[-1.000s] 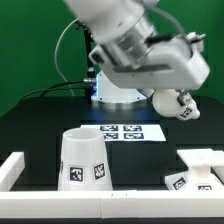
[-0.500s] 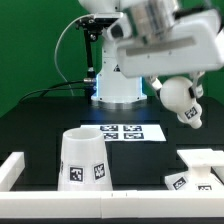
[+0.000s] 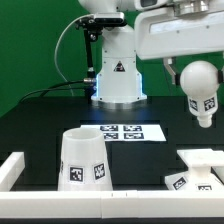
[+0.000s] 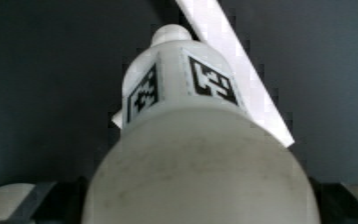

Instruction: Assemble lamp

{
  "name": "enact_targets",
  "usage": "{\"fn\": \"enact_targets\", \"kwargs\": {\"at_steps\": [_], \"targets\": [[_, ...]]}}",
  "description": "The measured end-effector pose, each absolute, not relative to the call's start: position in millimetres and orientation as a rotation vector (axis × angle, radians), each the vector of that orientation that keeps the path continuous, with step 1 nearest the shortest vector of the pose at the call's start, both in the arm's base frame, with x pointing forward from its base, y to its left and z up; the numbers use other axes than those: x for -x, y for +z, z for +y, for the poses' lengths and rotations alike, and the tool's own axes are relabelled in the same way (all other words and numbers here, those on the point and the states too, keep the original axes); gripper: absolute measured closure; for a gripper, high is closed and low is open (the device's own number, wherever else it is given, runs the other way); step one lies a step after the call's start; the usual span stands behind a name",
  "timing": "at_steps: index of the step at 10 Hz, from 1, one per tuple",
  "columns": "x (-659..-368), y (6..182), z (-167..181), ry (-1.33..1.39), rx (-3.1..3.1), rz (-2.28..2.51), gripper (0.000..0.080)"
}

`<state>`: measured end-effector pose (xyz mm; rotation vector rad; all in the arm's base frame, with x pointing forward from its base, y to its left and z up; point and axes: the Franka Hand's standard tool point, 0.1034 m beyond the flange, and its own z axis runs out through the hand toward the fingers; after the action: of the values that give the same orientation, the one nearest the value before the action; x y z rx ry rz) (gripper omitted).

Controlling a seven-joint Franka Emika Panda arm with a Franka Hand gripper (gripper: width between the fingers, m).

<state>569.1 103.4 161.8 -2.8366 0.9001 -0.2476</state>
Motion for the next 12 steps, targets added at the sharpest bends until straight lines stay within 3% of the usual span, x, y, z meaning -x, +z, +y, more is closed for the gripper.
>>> {"fn": "enact_targets", "kwargs": {"at_steps": [3,5,7,10,12], "targets": [[-575,163.1,108,-0.386,2.928,0.702,0.0223],[-600,179.5,82,-0.414,3.013,0.488,0.0223],[-608,188.9,91,-0.454,3.012,0.431,0.0223],[-609,183.5,93,-0.469,3.008,0.426,0.0223],[-619,169.8,104,-0.582,2.976,0.363,0.0223]]}}
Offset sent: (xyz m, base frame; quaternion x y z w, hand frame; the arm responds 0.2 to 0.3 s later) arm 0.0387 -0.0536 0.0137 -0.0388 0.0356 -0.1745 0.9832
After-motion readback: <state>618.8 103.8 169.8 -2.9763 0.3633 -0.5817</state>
